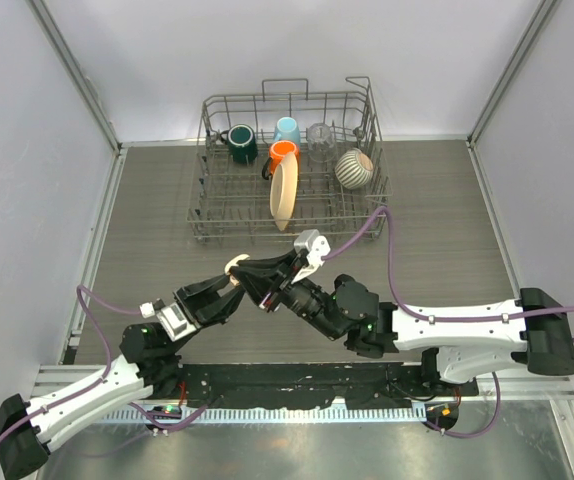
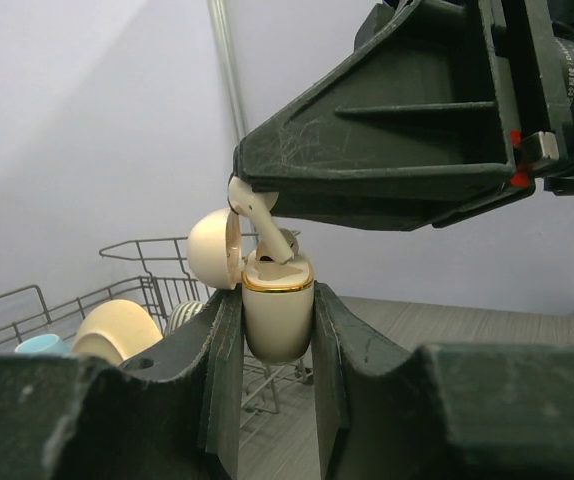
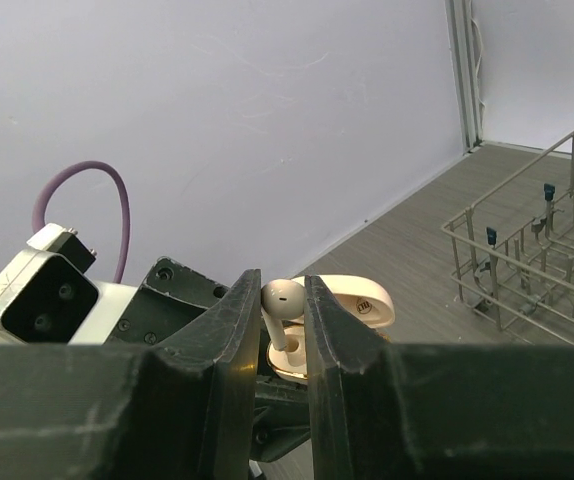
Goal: Insert the wireless bluetooth earbuds into the charging case
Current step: Place the earbud in the charging case.
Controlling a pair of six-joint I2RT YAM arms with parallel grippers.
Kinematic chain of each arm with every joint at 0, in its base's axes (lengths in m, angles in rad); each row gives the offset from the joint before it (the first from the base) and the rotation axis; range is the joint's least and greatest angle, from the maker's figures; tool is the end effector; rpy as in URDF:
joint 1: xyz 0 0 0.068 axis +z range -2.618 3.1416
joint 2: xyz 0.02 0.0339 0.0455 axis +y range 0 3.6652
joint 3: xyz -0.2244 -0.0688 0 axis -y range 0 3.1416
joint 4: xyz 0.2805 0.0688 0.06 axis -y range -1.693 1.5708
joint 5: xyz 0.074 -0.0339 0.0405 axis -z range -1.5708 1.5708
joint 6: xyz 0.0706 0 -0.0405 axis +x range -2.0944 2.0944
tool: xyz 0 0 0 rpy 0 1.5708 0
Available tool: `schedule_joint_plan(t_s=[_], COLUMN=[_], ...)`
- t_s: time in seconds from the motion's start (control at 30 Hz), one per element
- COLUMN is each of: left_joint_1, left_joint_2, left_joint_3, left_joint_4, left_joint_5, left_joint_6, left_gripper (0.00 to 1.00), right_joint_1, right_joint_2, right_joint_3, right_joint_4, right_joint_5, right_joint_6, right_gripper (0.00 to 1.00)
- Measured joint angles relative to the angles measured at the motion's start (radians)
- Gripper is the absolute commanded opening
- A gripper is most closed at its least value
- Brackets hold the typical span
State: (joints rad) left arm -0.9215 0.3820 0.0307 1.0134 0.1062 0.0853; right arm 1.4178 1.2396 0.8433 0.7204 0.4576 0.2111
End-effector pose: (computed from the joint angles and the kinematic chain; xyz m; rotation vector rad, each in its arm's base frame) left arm 0.1207 -0.1714 0.2456 0.5410 0.7711 -0.8239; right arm 0.0856 0.3502 0.3165 -0.3901 1.3067 1.1051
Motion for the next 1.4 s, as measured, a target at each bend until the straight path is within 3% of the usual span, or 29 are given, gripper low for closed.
schedule_joint_plan(t_s=[1.4], left_joint_1=[0.000], left_joint_2=[0.142], left_joint_3=[0.000], left_joint_4=[0.173], left_joint_5=[0.010], left_joint_6=[-0.138], left_gripper=[0.00], right_joint_1=[0.011], right_joint_2=[0.020], right_joint_3=[-0.056], right_joint_4=[0.134], right_joint_5=[0.032], right_joint_6=[-0.154], right_gripper=[0.01])
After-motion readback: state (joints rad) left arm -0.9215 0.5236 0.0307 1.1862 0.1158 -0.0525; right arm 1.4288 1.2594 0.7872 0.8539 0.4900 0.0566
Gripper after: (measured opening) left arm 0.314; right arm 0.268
